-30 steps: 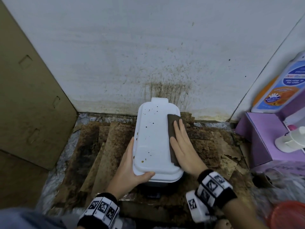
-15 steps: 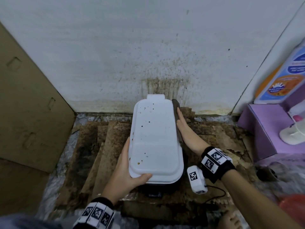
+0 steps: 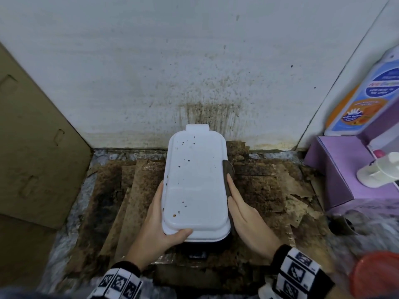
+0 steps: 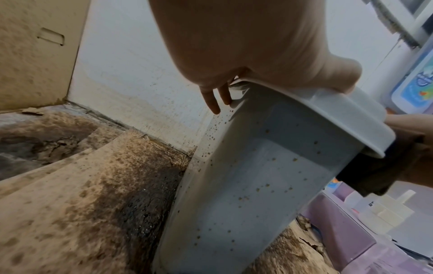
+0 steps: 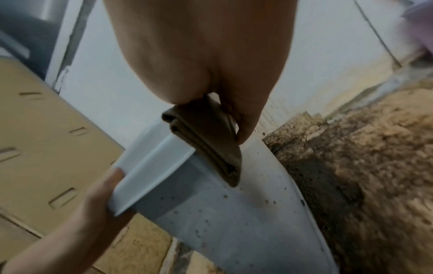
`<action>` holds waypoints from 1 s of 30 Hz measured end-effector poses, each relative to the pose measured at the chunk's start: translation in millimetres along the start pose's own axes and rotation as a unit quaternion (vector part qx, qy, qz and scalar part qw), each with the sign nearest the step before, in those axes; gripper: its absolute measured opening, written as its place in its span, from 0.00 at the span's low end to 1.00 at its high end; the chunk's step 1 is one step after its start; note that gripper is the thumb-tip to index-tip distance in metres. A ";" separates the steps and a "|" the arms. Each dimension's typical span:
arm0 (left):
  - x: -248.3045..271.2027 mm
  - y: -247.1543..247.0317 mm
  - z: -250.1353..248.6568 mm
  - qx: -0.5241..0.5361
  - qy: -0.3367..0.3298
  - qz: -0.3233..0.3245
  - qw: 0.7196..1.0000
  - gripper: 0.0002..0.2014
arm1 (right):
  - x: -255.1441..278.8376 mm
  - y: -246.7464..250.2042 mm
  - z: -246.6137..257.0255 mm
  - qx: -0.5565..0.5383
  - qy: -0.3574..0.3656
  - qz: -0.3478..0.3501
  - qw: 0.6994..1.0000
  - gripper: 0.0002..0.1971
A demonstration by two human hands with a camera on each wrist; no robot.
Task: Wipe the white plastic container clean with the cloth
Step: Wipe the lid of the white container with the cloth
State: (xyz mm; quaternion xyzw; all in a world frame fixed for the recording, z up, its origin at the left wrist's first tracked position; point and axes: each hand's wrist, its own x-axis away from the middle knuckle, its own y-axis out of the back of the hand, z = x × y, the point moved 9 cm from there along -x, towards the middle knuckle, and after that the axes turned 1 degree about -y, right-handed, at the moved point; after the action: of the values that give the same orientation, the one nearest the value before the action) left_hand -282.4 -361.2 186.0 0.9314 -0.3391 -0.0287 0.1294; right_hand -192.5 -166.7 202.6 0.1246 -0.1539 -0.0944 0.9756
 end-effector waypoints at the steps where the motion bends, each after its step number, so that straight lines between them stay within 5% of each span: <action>1: -0.1 0.1 0.4 0.000 0.002 0.001 1.000 0.57 | -0.2 0.8 0.1 0.016 0.009 -0.007 1.000 0.27; 15: -2.7 -3.5 -7.6 0.008 -0.006 0.010 1.000 0.57 | -106.6 50.6 17.8 0.213 -0.017 0.012 0.977 0.28; 26: -1.3 -1.4 0.6 0.001 0.011 0.005 1.000 0.59 | -5.0 6.6 -3.0 0.111 0.028 -0.027 0.993 0.26; 30: -0.9 -1.1 -0.5 -0.010 0.008 0.005 1.000 0.59 | 21.3 -6.7 -16.4 0.186 0.070 -0.079 0.977 0.23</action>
State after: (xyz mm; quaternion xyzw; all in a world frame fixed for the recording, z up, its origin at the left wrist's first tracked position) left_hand -282.4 -359.7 186.1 0.9286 -0.3422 -0.0240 0.1417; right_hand -168.3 -174.3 191.6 0.3218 -0.0903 -0.1318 0.9332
